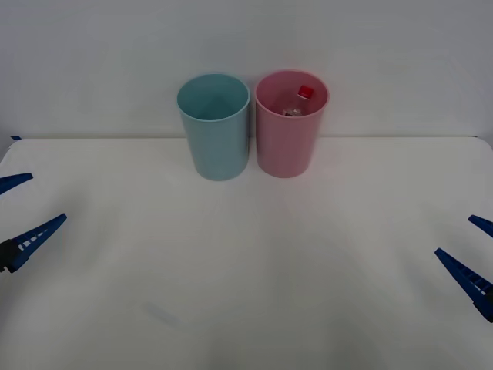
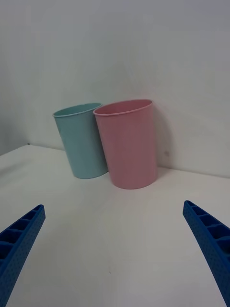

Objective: Grasp the object on the table and drop it into the matching bin: aluminum can to the light blue bin, PET bottle to the pink bin.

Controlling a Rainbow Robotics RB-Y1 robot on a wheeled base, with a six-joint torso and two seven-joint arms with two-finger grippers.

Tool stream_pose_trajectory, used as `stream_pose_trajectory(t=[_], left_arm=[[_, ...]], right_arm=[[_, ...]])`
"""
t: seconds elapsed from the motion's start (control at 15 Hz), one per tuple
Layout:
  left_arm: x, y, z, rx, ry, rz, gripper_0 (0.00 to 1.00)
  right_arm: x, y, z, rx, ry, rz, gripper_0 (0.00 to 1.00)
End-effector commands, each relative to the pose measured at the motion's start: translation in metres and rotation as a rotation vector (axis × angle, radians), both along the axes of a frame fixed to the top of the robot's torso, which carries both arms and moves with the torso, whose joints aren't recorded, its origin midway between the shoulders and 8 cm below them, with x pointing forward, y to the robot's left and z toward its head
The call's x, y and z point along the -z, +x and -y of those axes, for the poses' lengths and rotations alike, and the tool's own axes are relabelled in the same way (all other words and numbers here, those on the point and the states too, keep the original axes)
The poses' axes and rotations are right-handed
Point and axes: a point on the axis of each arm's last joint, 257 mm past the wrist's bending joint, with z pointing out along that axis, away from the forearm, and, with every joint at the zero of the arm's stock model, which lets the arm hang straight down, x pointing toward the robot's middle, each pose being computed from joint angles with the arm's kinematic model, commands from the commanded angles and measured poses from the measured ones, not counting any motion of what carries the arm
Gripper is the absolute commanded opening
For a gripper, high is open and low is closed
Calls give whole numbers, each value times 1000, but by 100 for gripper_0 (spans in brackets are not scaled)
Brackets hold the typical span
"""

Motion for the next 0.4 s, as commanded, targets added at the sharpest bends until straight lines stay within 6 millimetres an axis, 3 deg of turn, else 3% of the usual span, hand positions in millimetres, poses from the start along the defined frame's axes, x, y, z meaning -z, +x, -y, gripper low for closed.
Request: stream_pose_trajectory(t=[0.07,0.4], left_arm=[[3,-10,8,20,-16,-14,100],[5,-10,12,28,-16,-20,100]], right_arm=[[0,0,0,0,0,0,100],[0,0,0,0,0,0,100]])
